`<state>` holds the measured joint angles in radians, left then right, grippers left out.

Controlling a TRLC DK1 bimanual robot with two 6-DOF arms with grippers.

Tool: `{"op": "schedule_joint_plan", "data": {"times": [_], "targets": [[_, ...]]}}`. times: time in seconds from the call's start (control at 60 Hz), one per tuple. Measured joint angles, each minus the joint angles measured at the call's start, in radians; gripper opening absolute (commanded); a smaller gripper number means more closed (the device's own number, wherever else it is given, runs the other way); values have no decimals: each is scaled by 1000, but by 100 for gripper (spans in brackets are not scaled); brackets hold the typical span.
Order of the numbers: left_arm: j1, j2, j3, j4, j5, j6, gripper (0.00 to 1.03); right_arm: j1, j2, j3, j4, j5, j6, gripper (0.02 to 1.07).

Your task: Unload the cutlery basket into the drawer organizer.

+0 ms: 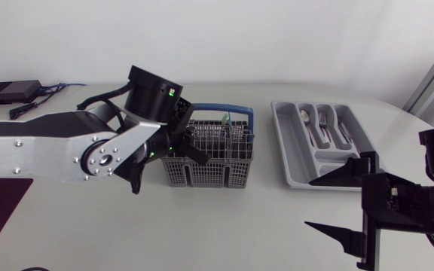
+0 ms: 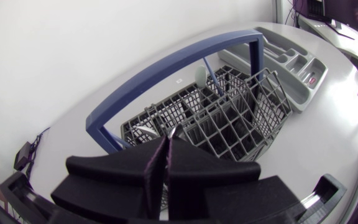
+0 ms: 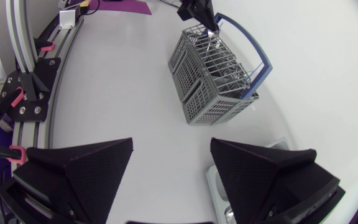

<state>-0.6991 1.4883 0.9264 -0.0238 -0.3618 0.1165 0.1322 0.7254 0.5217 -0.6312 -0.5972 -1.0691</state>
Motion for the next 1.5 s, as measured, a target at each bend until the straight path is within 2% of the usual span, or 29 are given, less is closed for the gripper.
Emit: {"op": "schedule_joint_plan", "data": {"times": [0.483, 0.917, 1.217, 1.367, 1.5], "targets": [[-57, -78, -68, 102, -109, 53, 9, 9, 1, -2, 27, 18, 0, 92], [-72, -89, -134, 181, -153, 98, 9, 18, 1, -17, 29, 22, 0, 92], [-110, -147, -190, 293, -217, 162, 9, 34, 1, -17, 30, 26, 5, 92], [-126, -149, -213, 307, -232, 184, 9, 40, 1, -17, 34, 26, 23, 92], [-142, -167, -228, 340, -250, 211, 9, 92, 8, -17, 104, 61, 84, 92]]}}
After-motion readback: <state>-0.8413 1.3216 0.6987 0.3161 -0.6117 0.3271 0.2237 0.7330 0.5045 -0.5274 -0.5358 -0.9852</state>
